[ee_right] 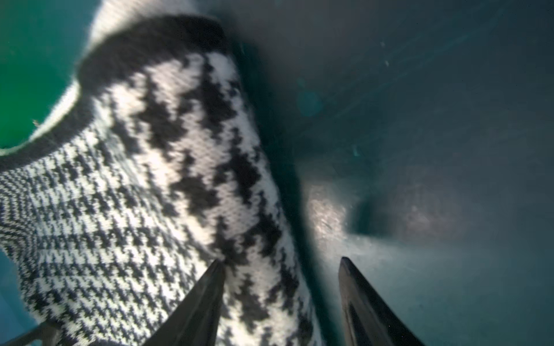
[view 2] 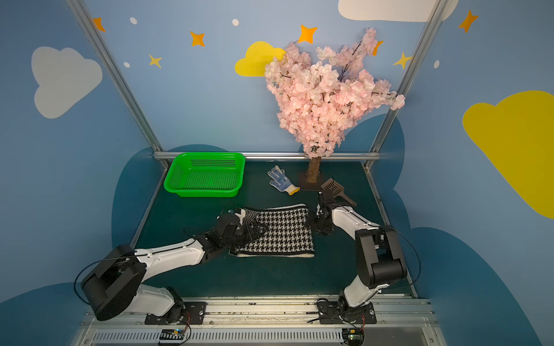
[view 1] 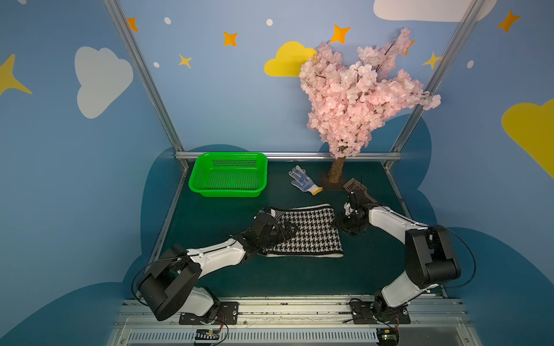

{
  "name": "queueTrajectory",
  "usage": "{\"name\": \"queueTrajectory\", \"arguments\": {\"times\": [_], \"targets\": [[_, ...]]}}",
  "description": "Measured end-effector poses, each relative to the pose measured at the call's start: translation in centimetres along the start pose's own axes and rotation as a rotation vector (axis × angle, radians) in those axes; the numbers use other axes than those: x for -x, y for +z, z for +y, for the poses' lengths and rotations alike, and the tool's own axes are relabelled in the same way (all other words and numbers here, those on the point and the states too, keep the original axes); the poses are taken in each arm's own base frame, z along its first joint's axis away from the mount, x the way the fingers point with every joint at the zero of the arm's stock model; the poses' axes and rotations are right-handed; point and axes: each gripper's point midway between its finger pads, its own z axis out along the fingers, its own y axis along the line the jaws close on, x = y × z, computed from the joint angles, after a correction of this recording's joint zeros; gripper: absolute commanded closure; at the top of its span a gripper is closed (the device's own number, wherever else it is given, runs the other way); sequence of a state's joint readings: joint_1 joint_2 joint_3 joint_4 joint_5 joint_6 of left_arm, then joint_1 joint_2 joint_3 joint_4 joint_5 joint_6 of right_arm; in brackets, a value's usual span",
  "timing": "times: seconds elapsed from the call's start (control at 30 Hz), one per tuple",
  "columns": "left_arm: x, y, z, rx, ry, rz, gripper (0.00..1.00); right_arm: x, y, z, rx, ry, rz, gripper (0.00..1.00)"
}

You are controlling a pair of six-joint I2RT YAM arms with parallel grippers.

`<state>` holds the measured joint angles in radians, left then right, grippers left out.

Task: Roll up the scarf and place it into the basket
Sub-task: Adjust the scarf at the center of the board.

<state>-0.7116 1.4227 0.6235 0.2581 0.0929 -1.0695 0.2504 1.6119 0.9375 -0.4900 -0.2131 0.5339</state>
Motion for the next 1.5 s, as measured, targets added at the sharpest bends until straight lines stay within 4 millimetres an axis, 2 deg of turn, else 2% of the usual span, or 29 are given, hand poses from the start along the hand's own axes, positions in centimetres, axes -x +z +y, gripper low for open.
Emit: {"name": "queueTrajectory", "arguments": {"times": [0.1, 0.23, 0.43, 0.63, 0.73, 0.97, 1.17, 1.4, 1.5], "targets": [[0.3, -0.1, 1.1, 0.04, -0.007, -0.006, 0.0, -0.1, 0.3, 0.5, 0.039, -0.004, 0.0, 0.73], [0.3, -0.2, 2.2, 0.085, -0.008, -0.005, 0.0, 0.0, 1.0, 1.3, 0.092, -0.002, 0.002, 0.99], [1.1, -0.5, 4.3, 0.162, -0.014, -0.027, 0.0, -1.2, 1.7, 1.0, 0.128, 0.03, 0.003, 1.0], [2.8, -0.9, 7.5, 0.268, -0.033, -0.05, 0.0, -2.0, -0.7, 1.9, 0.155, 0.007, -0.041, 1.0], [4.2, -0.6, 8.1, 0.308, -0.028, -0.063, 0.0, -3.3, -1.3, 2.5, 0.16, -0.023, -0.039, 1.0], [8.2, 1.5, 8.1, 0.364, -0.006, -0.076, 0.0, -8.3, 0.1, 3.0, 0.117, -0.064, 0.049, 1.0], [11.8, 4.3, 7.0, 0.389, 0.031, -0.062, 0.0, -12.9, 0.8, 3.8, 0.107, -0.101, 0.09, 1.0], [13.7, 7.6, 5.6, 0.366, 0.075, -0.033, 0.0, -17.2, 0.7, 6.8, 0.114, -0.22, 0.099, 1.0], [14.2, 8.9, 4.9, 0.342, 0.092, -0.016, 0.0, -18.2, 1.2, 9.0, 0.105, -0.273, 0.11, 1.0]]}}
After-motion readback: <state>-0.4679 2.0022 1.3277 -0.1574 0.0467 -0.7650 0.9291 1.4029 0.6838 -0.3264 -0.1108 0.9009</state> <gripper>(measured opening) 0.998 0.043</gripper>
